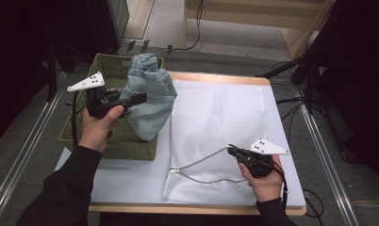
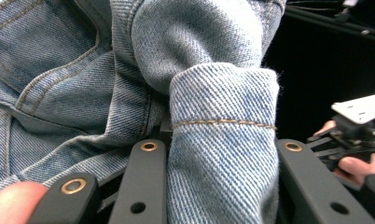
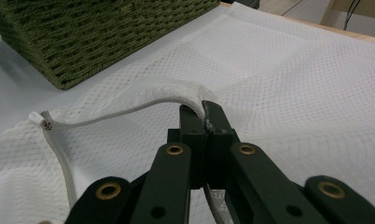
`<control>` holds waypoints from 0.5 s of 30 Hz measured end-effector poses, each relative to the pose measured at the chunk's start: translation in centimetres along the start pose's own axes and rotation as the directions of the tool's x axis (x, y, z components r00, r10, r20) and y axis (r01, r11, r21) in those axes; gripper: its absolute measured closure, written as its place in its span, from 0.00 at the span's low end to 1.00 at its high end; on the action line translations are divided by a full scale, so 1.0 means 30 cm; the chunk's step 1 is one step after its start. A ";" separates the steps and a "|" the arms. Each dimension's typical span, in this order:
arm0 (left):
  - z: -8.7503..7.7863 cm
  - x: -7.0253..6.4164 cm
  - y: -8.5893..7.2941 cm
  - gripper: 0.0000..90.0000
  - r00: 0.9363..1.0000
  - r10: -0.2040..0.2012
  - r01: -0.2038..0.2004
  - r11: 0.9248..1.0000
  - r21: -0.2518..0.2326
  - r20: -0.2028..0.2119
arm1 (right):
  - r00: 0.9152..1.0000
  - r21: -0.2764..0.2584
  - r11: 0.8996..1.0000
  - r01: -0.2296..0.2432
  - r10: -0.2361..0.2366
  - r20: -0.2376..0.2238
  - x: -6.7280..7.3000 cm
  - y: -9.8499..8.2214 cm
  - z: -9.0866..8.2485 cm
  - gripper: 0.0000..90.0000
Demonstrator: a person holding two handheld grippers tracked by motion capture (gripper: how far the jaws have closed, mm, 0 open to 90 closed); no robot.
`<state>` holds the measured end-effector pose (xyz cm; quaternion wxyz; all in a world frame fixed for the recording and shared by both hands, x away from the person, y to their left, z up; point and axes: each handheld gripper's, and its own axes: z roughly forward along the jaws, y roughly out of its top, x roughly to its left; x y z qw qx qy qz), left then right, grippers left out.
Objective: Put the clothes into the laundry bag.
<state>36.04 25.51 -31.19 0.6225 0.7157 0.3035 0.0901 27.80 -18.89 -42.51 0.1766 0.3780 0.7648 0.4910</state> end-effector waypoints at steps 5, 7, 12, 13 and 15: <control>0.013 -0.069 -0.016 0.76 0.999 0.025 -0.025 1.000 0.003 0.027 | 1.000 0.001 1.000 -0.001 0.001 -0.002 -0.004 0.000 0.002 1.00; 0.016 -0.090 -0.030 0.76 0.999 0.000 0.001 1.000 -0.011 0.051 | 1.000 0.001 1.000 -0.001 0.001 -0.002 -0.005 0.000 0.003 1.00; 0.028 -0.159 -0.080 0.76 0.996 0.000 0.002 1.000 -0.025 0.088 | 1.000 -0.001 1.000 -0.010 0.010 -0.003 -0.006 0.000 0.005 1.00; 0.031 -0.173 -0.089 0.76 0.995 0.003 0.000 1.000 -0.025 0.098 | 1.000 -0.002 1.000 -0.012 0.012 -0.004 -0.005 0.001 0.006 1.00; 0.038 -0.201 -0.110 0.76 0.992 -0.001 0.005 1.000 -0.031 0.125 | 1.000 -0.004 1.000 -0.012 0.012 -0.002 -0.005 0.003 0.007 1.00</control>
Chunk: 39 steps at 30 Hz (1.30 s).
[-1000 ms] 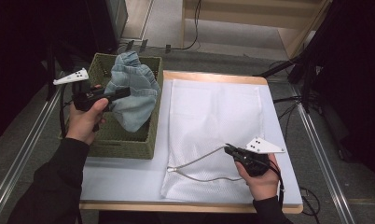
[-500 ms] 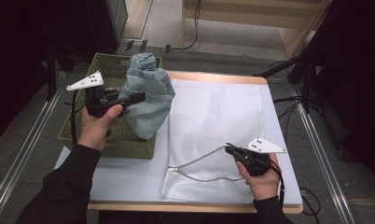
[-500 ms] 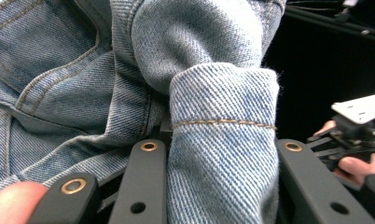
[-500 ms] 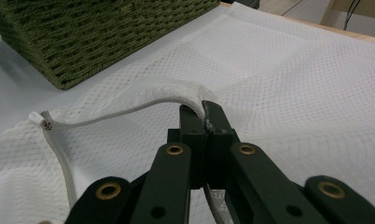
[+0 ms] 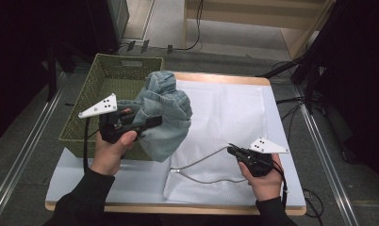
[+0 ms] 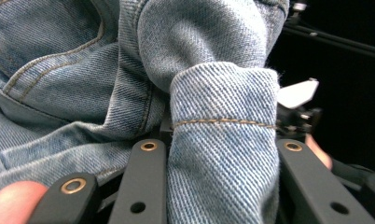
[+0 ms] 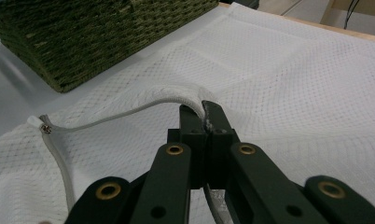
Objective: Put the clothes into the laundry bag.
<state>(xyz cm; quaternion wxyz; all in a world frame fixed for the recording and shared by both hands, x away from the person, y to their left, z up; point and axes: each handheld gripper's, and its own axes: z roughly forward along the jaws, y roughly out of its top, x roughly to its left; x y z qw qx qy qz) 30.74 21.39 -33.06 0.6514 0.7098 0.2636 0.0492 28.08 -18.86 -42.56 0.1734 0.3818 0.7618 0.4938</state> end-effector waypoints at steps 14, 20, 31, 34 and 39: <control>0.110 -0.160 -0.161 0.76 0.985 -0.064 0.057 0.997 0.047 0.162 | 1.000 0.024 0.999 -0.023 0.023 0.008 -0.053 0.021 0.044 1.00; 0.185 -0.200 -0.220 0.75 0.968 -0.065 0.039 0.993 0.110 0.242 | 0.999 0.050 0.998 -0.034 0.033 0.011 -0.086 0.032 0.091 1.00; 0.336 -0.267 -0.361 0.74 0.941 -0.025 -0.069 0.962 0.263 0.337 | 0.990 -0.015 0.992 -0.128 0.127 -0.055 -0.132 0.033 0.058 1.00; 0.362 -0.282 -0.387 0.73 0.941 -0.030 -0.078 0.950 0.301 0.337 | 0.991 -0.022 0.992 -0.121 0.119 -0.059 -0.125 0.040 0.049 1.00; 0.390 -0.312 -0.402 0.72 0.942 0.006 -0.128 0.931 0.342 0.336 | 0.993 -0.031 0.995 -0.096 0.094 -0.066 -0.097 0.055 0.049 1.00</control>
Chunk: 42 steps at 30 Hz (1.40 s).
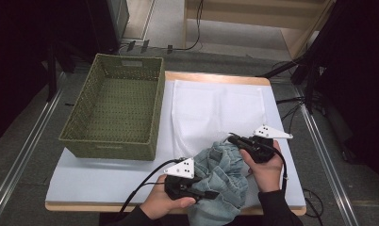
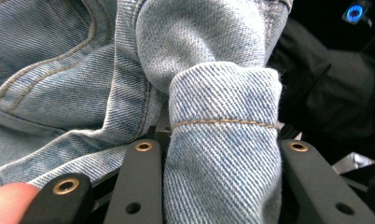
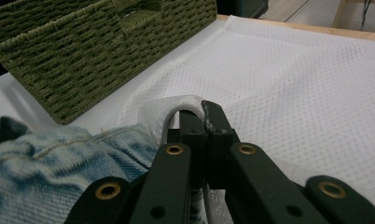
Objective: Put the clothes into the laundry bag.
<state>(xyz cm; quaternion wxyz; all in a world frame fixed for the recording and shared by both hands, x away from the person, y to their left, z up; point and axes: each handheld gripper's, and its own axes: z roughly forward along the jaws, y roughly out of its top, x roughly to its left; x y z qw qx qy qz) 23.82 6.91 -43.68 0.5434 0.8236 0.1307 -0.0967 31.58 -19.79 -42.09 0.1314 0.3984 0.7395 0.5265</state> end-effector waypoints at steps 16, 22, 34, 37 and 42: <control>0.023 -0.043 0.037 0.73 0.959 0.036 -0.018 0.998 0.067 -0.282 | 0.998 -0.054 0.997 0.062 -0.062 -0.003 0.060 0.038 -0.038 0.99; -0.040 -0.028 0.076 0.73 0.882 -0.003 -0.009 1.000 -0.024 -0.471 | 0.995 -0.108 0.989 0.101 -0.099 0.023 0.108 0.068 -0.065 1.00; -0.008 0.046 0.013 0.08 0.931 -0.098 0.096 0.995 -0.025 -0.352 | 0.995 -0.056 0.994 0.098 -0.096 0.038 0.106 0.038 -0.028 0.99; -0.084 0.046 0.037 0.03 0.921 -0.117 0.079 0.990 -0.115 -0.371 | 0.996 -0.063 0.995 0.083 -0.080 0.045 0.088 0.035 -0.035 0.99; -0.129 0.091 0.049 0.19 0.783 -0.184 0.145 0.983 -0.113 -0.594 | 0.996 -0.066 0.995 0.076 -0.074 0.045 0.082 0.036 -0.038 0.99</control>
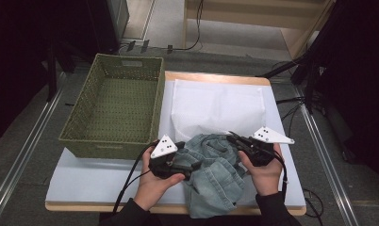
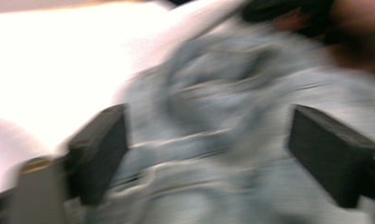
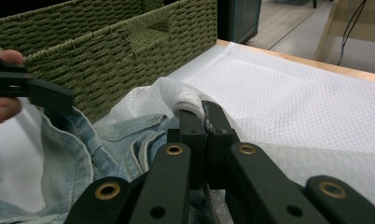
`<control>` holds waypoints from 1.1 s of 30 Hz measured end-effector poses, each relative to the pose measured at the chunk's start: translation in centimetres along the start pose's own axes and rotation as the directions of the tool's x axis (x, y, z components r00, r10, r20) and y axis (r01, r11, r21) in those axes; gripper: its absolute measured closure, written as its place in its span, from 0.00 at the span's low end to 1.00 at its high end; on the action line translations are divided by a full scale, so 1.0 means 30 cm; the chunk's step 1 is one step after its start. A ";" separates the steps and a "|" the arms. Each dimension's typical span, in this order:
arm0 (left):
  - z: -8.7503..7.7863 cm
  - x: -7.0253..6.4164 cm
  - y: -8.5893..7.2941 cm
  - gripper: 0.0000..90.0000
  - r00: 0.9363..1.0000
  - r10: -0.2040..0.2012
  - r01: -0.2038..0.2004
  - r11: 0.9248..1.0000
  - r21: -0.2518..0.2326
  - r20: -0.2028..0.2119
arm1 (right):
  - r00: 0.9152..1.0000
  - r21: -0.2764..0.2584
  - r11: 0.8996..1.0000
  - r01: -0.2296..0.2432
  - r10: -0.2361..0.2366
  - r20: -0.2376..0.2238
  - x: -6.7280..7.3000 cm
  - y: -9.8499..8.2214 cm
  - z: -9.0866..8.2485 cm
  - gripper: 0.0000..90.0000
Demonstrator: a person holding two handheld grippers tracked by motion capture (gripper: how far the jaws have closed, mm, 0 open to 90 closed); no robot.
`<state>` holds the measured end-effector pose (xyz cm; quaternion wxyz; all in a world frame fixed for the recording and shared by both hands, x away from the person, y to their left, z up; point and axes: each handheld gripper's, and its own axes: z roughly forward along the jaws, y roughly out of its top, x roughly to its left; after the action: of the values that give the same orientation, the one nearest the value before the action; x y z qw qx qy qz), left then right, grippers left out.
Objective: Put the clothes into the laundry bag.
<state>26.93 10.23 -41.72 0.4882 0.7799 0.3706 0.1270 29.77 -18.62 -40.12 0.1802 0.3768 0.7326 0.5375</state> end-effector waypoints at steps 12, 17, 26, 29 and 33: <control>0.157 0.019 -0.060 0.24 0.996 0.031 -0.014 0.978 0.206 -0.080 | 1.000 0.010 1.000 -0.003 0.003 -0.013 0.001 0.001 0.003 0.99; 0.154 0.013 -0.068 0.64 0.997 0.053 -0.042 0.982 0.186 -0.055 | 1.000 0.016 1.000 0.004 -0.004 -0.018 0.007 0.000 0.009 0.99; 0.092 -0.023 -0.019 0.85 0.993 0.053 -0.060 0.997 0.058 0.108 | 1.000 0.020 1.000 0.001 -0.001 -0.018 0.006 -0.002 0.015 0.99; 0.091 -0.076 0.015 0.84 0.977 0.124 -0.133 0.990 0.042 0.173 | 1.000 0.025 1.000 0.001 0.000 -0.021 0.010 -0.002 0.019 0.99; 0.132 -0.133 0.045 0.84 0.953 0.185 -0.201 0.978 0.045 0.239 | 1.000 0.029 1.000 0.002 -0.001 -0.029 0.017 0.002 0.020 1.00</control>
<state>26.99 4.44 -41.86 0.4863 0.8383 0.2366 0.0685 29.86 -17.84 -40.21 0.1645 0.3707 0.7431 0.5322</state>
